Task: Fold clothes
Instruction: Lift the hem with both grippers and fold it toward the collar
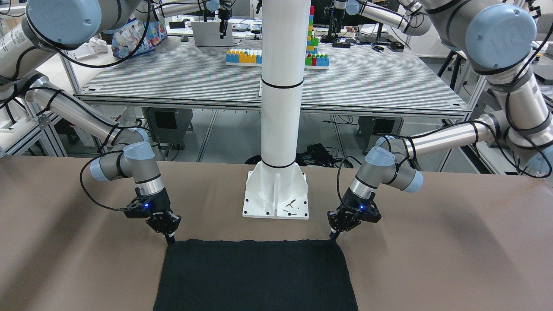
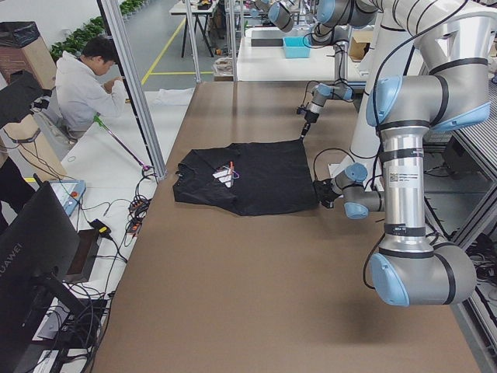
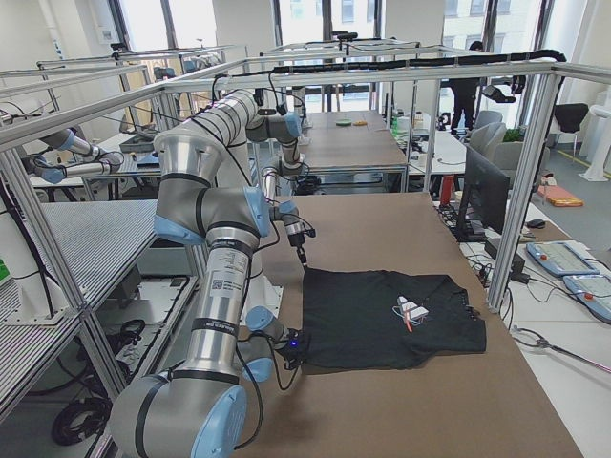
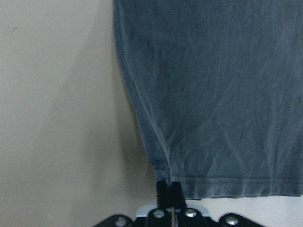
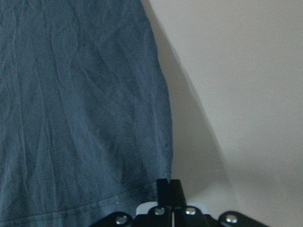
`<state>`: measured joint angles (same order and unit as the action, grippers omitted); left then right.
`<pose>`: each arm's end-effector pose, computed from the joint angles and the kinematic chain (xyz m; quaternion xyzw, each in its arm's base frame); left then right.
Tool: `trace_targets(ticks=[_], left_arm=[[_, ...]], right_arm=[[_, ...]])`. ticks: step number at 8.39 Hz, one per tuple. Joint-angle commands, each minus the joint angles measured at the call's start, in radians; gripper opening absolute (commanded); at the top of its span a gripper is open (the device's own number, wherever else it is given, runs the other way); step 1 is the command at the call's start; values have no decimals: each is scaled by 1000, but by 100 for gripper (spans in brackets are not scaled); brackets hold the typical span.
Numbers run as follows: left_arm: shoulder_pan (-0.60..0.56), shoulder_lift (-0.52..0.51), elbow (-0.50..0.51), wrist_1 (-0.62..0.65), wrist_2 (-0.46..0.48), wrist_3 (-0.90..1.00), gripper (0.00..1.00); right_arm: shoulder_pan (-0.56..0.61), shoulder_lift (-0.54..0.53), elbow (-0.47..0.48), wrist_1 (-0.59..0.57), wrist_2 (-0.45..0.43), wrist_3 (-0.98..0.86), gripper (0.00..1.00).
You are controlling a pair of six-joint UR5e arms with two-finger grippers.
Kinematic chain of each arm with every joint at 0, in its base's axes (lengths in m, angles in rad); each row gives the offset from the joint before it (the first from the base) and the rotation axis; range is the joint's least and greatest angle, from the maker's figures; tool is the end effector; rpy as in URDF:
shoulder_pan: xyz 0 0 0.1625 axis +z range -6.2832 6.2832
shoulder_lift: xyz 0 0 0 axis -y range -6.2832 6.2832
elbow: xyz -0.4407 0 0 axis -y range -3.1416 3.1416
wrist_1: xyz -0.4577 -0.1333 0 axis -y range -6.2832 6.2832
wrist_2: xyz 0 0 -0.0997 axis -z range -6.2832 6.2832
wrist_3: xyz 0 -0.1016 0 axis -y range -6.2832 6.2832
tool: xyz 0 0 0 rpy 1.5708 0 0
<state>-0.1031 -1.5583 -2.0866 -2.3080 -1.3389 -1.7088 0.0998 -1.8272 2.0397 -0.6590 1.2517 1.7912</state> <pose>0.5024 -0.2095 0.3202 0.0841 0.5789 -0.1640 0.7943 -0.4469 -0.2108 0.4440 0.1025 -0.5334 0.2168 0.8112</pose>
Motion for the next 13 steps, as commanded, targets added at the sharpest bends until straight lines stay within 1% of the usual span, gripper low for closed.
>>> trace_targets(ticks=[1,2,3,4,5,6,7,8,9,10,11,12,13], left_arm=[[-145,-2,-145,161,-185,38,0],[-243,-15,-180,235,-301,61,0],[-342,-52,-194,286,-409,120,0],[-409,-81,-193,335,-475,161,0],[-449,-118,-190,405,-502,196,0],[-470,-164,-190,485,-506,249,0],[-501,-227,-187,568,-526,308,0],[-556,-289,-185,663,-592,364,0],[-588,-313,-185,705,-664,408,0],[-587,-283,-187,702,-710,419,0],[-578,-263,-197,697,-770,419,0],[-552,-237,-220,688,-852,420,0],[-488,-183,-271,673,-861,420,0]], right_arm=[[17,-14,74,-5,6,-33,0],[29,-18,115,-5,9,-80,0],[50,-29,144,-10,26,-119,0],[107,-14,149,-58,78,-169,0],[183,47,148,-130,162,-218,0],[260,136,149,-251,239,-261,0],[306,234,151,-384,289,-288,0],[340,315,158,-504,332,-309,0],[353,336,189,-572,389,-326,0],[348,310,221,-577,443,-329,0],[306,266,265,-576,522,-331,0],[231,208,333,-576,547,-331,0],[136,133,421,-576,548,-331,0]])
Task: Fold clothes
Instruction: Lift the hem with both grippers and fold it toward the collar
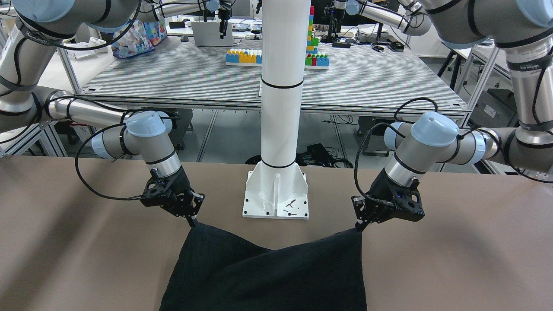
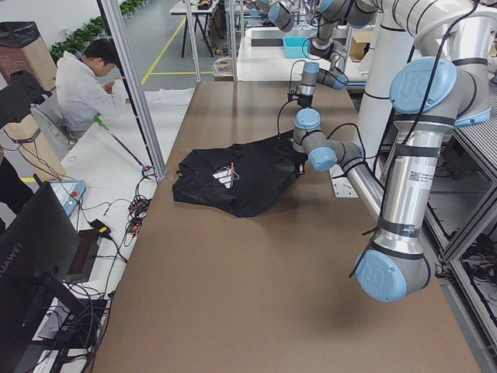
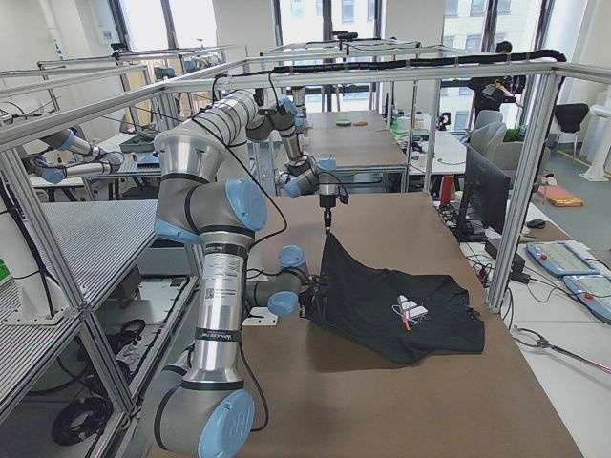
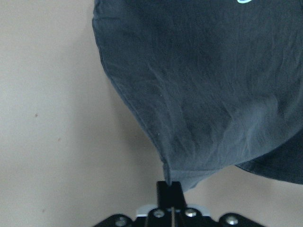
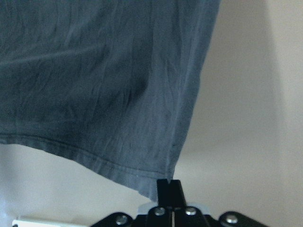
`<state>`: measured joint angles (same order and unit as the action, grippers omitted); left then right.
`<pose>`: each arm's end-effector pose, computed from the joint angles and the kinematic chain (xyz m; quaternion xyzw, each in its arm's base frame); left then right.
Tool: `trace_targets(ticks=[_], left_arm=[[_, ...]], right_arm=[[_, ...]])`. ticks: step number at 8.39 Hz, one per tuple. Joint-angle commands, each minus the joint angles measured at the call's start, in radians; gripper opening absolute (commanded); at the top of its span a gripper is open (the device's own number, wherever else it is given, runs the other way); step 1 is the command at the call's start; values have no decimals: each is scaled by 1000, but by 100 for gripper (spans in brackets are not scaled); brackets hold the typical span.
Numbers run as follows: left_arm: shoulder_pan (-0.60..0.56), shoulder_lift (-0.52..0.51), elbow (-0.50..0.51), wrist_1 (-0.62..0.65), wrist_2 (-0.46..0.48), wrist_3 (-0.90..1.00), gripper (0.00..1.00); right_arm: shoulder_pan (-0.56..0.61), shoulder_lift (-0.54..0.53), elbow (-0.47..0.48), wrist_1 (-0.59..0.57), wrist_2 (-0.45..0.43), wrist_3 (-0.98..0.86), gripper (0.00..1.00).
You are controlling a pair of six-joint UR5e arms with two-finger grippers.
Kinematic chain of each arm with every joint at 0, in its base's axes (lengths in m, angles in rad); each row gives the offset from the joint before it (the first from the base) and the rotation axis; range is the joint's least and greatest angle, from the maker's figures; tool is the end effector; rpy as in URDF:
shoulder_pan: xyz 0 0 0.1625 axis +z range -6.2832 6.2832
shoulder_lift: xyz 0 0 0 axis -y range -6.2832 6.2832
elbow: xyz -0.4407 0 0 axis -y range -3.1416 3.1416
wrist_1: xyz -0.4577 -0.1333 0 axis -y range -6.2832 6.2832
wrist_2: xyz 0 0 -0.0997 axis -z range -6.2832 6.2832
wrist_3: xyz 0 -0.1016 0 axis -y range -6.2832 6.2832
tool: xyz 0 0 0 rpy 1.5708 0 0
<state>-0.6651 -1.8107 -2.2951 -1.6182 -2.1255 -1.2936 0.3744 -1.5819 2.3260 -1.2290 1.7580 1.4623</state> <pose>0.3377 -0.3663 0.1758 -0.0019 0.5239 -0.0320 0.8511 -0.3925 -0.2771 0.2515 0.0453 -0.5186 0.0651 0.8513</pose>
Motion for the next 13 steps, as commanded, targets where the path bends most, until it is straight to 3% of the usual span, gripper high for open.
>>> trace_targets(ticks=[1,5,7,8,11,13], left_arm=[[146,114,-99,-22,-68,7,0],[199,156,-176,-20,-65,7,0],[182,137,-158,-19,34,7,0],[118,76,-99,-17,47,5,0],[-51,-79,75,-14,59,-1,0],[-166,-165,184,-11,58,-3,0]], right_arm=[[-217,-186,200,-9,31,0,0],[-256,-196,214,-9,23,0,0],[-246,-190,204,-15,-53,0,0],[-217,-182,188,-15,-87,0,0],[8,-74,57,-17,-72,-2,0],[166,-18,-29,-15,-5,-3,0]])
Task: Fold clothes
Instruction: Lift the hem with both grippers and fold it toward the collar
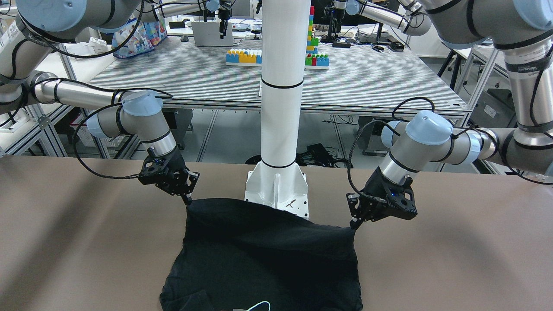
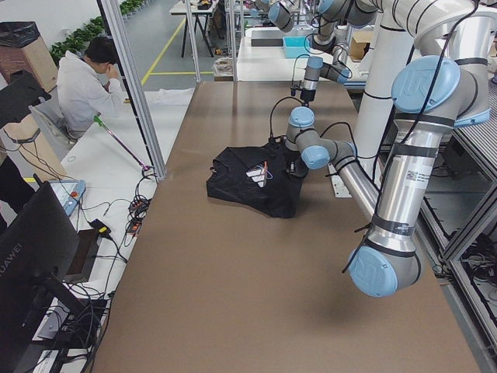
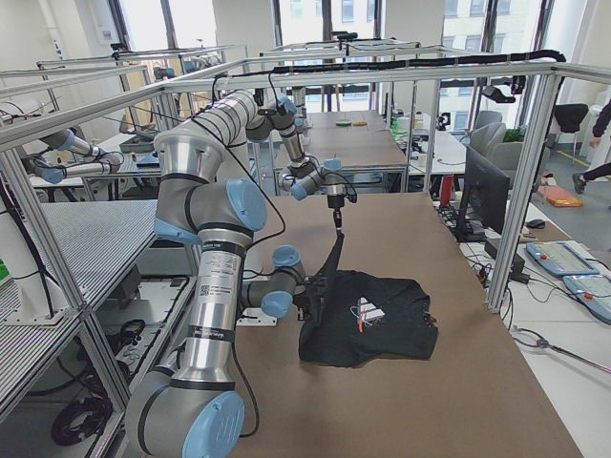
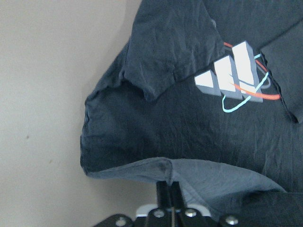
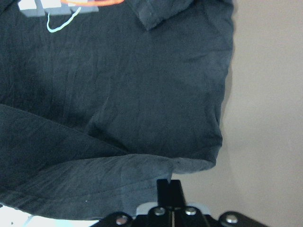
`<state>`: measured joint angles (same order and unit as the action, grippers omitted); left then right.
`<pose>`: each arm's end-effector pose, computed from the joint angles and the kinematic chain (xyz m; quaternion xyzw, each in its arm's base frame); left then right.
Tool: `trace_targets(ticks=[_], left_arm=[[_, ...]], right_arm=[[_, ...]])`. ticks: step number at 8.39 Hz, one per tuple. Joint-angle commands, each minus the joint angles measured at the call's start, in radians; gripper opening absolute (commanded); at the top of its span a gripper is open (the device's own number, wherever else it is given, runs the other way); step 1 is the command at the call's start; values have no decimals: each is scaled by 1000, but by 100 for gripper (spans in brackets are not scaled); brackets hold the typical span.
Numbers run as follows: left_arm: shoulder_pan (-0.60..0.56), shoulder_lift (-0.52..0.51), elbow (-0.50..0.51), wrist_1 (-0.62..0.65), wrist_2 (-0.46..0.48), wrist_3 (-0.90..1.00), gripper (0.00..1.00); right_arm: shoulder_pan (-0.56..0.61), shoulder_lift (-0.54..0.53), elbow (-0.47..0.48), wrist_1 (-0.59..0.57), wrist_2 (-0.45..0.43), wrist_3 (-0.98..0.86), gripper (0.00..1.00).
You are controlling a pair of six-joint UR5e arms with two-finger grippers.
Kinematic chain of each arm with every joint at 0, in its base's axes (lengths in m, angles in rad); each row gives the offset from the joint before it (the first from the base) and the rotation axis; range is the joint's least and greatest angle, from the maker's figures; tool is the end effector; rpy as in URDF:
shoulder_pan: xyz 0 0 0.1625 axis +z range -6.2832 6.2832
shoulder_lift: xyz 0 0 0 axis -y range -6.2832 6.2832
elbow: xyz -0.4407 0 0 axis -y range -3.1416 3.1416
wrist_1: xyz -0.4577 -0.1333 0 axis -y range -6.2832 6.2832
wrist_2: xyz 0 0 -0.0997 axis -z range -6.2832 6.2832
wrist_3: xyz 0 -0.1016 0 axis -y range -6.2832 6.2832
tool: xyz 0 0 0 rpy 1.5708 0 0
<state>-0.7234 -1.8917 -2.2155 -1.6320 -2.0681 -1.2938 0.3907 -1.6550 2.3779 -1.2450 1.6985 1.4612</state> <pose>0.3392 -0.4127 0.1652 0.0402 0.5205 -0.0690 0.8501 -0.3640 -0.2801 0.2627 0.0702 -0.4978 0.0894 0.8598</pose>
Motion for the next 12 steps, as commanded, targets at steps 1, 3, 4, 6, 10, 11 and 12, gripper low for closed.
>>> trace_targets(ticks=[1,3,4,6,10,11,12], left_arm=[[-144,-111,149,3,2,-4,0],[-197,-167,224,1,2,-1,0],[-202,-213,276,3,3,1,0],[-202,-300,403,-2,47,7,0],[-197,-429,687,-31,140,117,0],[-191,-437,764,-87,140,120,0],[-182,-429,811,-153,141,119,0]], right_arm=[[221,57,-92,1,109,-25,0],[339,82,-135,-1,188,-67,0],[359,140,-201,-1,190,-67,0],[405,228,-302,-4,190,-74,0],[410,366,-472,-22,171,-107,0],[410,397,-533,-21,164,-107,0],[399,400,-552,-22,135,-107,0]])
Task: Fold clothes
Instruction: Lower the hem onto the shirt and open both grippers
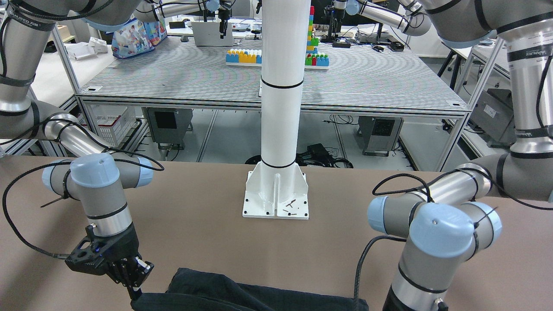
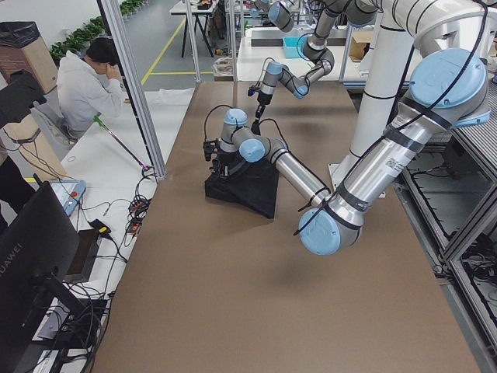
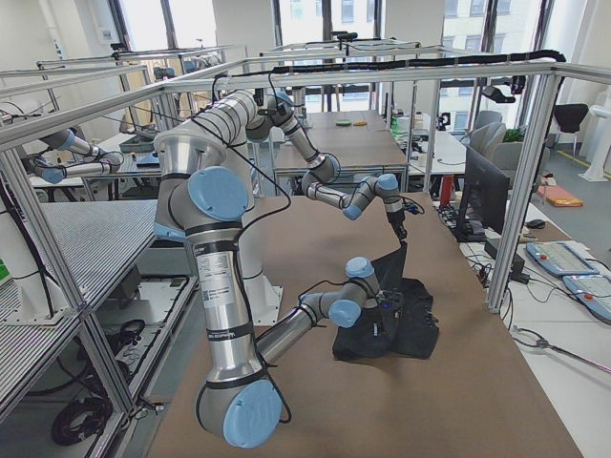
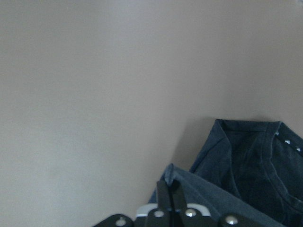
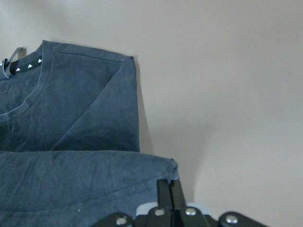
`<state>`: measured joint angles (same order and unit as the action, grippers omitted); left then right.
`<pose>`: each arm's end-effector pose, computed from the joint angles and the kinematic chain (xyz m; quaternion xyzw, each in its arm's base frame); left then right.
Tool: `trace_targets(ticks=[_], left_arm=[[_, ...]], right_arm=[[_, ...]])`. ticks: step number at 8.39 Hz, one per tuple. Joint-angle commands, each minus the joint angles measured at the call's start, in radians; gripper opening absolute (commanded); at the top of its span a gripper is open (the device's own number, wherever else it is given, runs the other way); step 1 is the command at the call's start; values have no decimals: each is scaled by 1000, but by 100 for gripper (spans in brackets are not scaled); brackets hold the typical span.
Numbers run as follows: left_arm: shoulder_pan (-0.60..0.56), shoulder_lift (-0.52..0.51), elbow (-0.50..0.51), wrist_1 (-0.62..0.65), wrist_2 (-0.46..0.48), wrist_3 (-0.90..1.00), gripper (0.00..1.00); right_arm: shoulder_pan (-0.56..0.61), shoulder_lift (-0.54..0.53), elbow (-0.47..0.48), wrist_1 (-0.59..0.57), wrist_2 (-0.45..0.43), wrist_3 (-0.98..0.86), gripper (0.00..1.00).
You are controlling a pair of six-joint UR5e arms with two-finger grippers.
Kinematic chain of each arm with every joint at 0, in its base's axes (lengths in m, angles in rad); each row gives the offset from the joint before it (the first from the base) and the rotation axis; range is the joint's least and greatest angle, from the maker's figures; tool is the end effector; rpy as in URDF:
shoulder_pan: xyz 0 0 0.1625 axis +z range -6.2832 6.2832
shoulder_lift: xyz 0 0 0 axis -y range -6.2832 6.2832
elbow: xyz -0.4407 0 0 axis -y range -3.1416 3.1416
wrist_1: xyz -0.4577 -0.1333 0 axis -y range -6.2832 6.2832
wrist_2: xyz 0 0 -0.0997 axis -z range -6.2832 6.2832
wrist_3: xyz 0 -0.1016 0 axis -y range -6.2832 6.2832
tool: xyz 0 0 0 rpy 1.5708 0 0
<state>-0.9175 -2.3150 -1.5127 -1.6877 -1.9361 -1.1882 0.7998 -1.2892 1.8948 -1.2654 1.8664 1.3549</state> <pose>0.4032 -0.6864 0.1909 0.0995 0.4071 -0.1708 0.8917 -0.3693 -0.5289 0.3061 0.0960 -0.4445 0.1936 0.8693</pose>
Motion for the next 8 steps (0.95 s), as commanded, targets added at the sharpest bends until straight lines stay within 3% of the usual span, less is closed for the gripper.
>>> trace_targets(ticks=[1,3,4,5,6,7,8], left_arm=[[25,-7,156,-137,9,15,0],[40,-9,230,-231,9,15,0],[45,-4,235,-263,9,15,0],[37,-6,221,-270,8,45,53],[23,-4,188,-271,-4,124,100],[-4,18,148,-270,-50,159,100],[-44,43,131,-274,-167,203,100]], right_arm=[[-14,37,-103,3,-42,0,0],[-24,89,-189,14,-42,-2,0],[-33,112,-210,14,-42,-2,8],[-28,129,-207,14,-39,-5,67],[-19,152,-203,0,-24,-32,93],[-14,159,-201,-2,-20,-83,94],[-13,159,-197,1,6,-126,94]])
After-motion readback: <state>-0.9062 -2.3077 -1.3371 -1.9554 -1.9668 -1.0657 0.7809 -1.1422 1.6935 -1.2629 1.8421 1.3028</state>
